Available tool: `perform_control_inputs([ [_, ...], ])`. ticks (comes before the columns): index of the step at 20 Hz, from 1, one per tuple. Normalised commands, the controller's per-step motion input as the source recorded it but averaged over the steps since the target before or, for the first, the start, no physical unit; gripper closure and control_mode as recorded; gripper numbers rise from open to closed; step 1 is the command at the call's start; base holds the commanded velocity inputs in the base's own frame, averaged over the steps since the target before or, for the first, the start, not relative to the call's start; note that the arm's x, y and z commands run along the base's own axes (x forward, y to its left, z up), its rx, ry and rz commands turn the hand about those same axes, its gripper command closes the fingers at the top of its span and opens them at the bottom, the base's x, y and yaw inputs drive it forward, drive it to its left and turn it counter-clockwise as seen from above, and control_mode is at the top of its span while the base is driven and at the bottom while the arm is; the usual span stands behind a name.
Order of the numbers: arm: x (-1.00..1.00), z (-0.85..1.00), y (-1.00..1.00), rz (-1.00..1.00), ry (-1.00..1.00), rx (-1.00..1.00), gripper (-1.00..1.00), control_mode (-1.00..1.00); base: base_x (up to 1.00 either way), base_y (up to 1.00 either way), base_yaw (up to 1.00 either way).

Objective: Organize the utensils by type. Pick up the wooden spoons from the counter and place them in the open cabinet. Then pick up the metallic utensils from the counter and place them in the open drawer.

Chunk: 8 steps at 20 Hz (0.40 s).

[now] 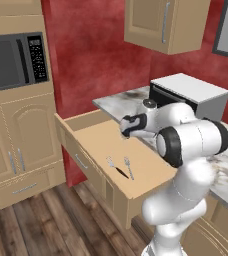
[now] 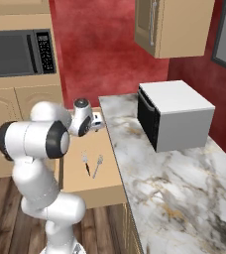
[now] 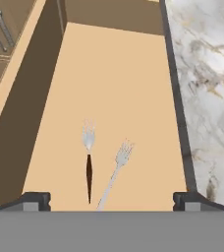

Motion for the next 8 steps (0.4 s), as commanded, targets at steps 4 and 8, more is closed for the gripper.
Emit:
perform_control_inputs([
  [4,-0.5,0.92,0.0,0.0,0.0,0.0,-1.0,-1.0,0.0,0.0,0.0],
  [8,-0.56,0.81,0.01,-0.08,0.02,0.0,-1.0,-1.0,0.0,0.0,0.0],
])
